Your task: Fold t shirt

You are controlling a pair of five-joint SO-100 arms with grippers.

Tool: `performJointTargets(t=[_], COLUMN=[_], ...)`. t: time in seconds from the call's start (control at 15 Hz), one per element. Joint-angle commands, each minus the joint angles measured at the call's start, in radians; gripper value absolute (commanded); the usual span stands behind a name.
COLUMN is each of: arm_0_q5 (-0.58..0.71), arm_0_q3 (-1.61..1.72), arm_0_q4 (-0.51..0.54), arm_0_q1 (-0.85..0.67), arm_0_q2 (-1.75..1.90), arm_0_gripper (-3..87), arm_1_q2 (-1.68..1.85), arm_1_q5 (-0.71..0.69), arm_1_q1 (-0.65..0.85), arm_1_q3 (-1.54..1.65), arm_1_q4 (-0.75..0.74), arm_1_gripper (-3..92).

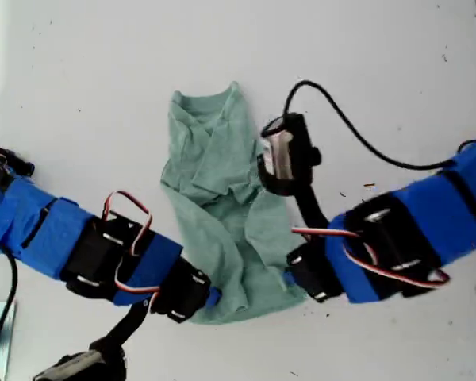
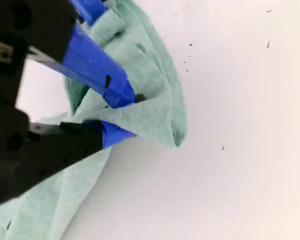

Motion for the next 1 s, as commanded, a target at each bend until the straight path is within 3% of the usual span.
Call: performJointTargets(t=[0.0,0.27,0.6,0.93], arm_0_q5=[-0.044,-0.029,0.181,0.252], arm_0_q3=[-0.054,-0.029,0.012,0.037], arm_0_q4=[-0.028,0.032,0.225,0.261], arm_0_q1=[0.046,-0.043,-0.446,-0.623], arm_0_q2=[0.034,0.150,0.354,0.396], arm_0_gripper=[-0.3,-0.3,-0.3,-0.3], arm_1_q2=[0.095,0.098,0.040,0.029], arm_1_q5=[0.025,-0.176,-0.591,-0.664], arm_1_q1=[-0.043,0.137,0.581,0.713], arm_1_q3=[0.017,0.018,-0.054,-0.072], arm_1_q4=[-0.014,-0.098,-0.287,-0.365], arm_1_gripper=[2.2,2.2,2.2,2.2])
